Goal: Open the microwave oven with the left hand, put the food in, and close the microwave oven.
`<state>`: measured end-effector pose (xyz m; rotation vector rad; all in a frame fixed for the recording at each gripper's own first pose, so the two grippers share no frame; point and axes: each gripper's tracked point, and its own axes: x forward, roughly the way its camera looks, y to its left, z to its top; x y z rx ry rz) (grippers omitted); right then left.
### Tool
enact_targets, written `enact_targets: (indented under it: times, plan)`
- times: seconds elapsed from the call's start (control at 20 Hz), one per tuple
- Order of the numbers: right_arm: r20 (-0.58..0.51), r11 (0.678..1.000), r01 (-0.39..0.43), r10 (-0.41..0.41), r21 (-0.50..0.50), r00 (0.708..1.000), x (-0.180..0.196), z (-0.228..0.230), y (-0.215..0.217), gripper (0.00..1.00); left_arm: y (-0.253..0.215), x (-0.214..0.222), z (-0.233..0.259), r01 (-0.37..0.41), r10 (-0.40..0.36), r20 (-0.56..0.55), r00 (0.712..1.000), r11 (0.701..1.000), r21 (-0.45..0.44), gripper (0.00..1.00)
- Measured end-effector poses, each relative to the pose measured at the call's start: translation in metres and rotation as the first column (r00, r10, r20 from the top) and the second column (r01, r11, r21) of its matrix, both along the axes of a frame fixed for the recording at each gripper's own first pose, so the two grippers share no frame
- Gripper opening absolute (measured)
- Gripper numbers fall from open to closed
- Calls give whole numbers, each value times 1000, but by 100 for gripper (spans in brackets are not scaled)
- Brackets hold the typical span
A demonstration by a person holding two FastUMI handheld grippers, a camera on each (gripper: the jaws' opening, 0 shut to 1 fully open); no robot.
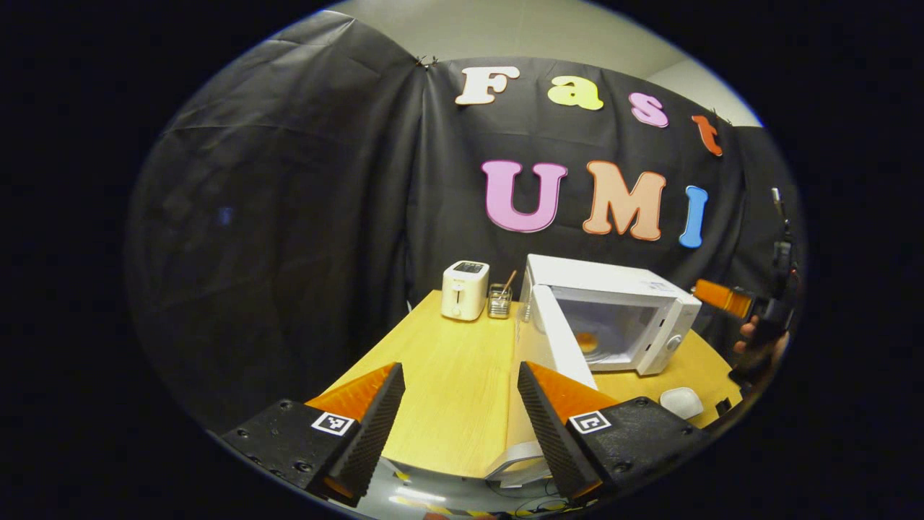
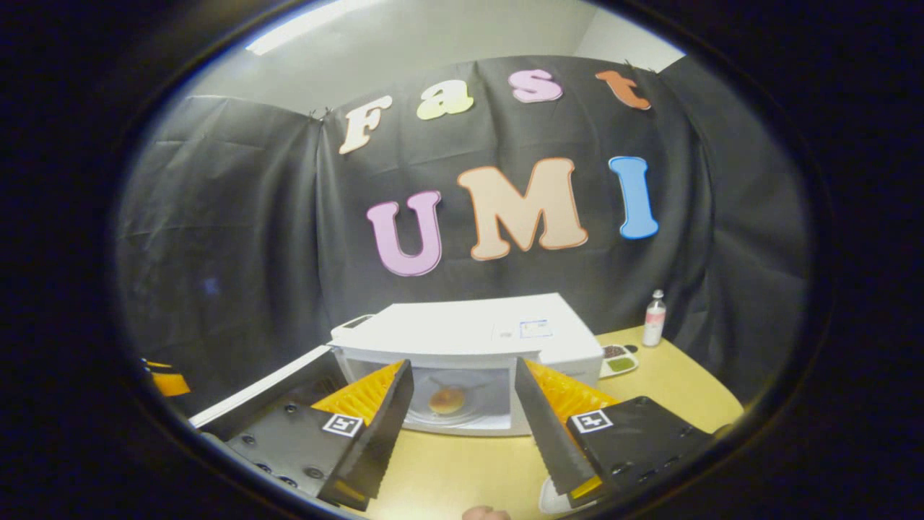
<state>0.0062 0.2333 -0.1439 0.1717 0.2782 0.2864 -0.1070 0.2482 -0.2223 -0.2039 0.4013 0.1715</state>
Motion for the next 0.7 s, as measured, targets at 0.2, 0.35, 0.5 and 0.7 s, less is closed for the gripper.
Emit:
enact_targets:
  times: [0.2, 0.35, 0.5, 0.7]
  plan:
    - [45, 998, 11, -9, -54, 999, -5, 19, -38, 84, 25, -15, -45, -103, 105, -143, 984, 995, 16, 58]
    - [67, 998, 22, -18, -53, 998, 3, 35, -62, 84, 30, -25, -75, -183, 184, -228, 956, 983, 29, 3]
    - [117, 998, 33, -27, -48, 993, 16, 66, -86, 84, -3, -31, -92, -191, 177, -264, 948, 981, -28, 1]
    - [184, 998, 31, -20, -57, 983, 35, 106, -111, 84, -36, -29, -97, -182, 170, -283, 944, 983, -16, 1]
